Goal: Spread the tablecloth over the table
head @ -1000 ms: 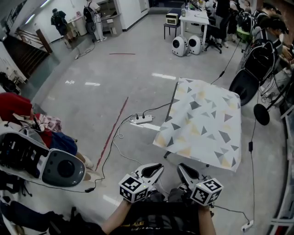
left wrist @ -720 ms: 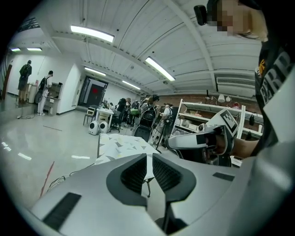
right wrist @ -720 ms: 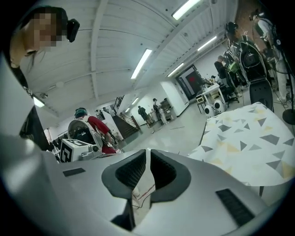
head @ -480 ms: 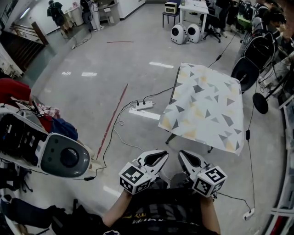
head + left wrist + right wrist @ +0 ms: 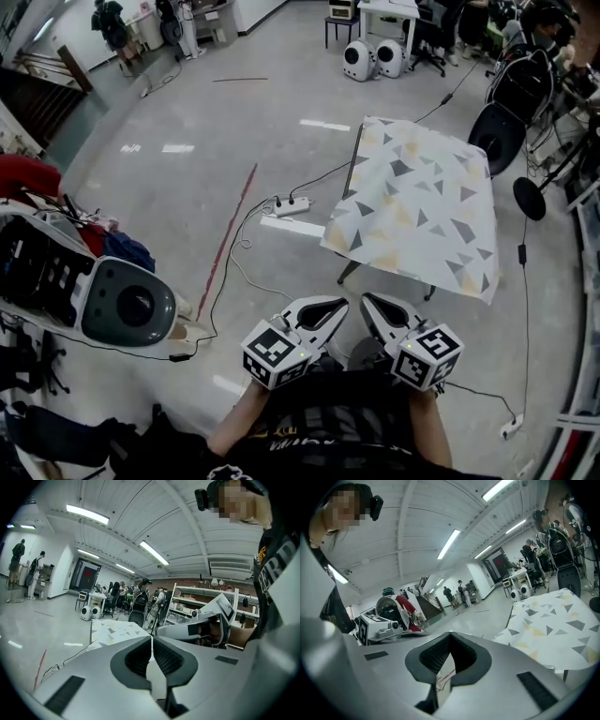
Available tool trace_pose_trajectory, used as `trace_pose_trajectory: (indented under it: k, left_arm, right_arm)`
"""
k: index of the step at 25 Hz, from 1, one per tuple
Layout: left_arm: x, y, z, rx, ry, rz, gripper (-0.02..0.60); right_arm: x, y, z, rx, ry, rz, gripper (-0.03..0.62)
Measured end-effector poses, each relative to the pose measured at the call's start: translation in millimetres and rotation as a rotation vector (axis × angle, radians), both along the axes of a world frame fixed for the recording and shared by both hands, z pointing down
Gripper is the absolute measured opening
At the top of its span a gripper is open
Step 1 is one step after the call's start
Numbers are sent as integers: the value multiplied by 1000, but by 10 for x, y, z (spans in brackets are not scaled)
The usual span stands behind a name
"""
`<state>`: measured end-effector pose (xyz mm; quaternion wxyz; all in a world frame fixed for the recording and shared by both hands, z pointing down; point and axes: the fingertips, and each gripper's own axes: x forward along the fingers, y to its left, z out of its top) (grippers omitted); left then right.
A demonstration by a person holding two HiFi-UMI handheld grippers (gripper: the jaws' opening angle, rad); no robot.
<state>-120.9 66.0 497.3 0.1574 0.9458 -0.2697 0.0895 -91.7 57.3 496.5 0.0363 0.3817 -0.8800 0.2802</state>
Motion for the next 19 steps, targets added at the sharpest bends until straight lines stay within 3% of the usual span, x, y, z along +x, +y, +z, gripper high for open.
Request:
trace_pose_trajectory:
  k: [19]
  left_arm:
    - [129,-5,-8,12,-24,26,28]
  right_arm:
    - [10,31,69,-17,51,-37,14]
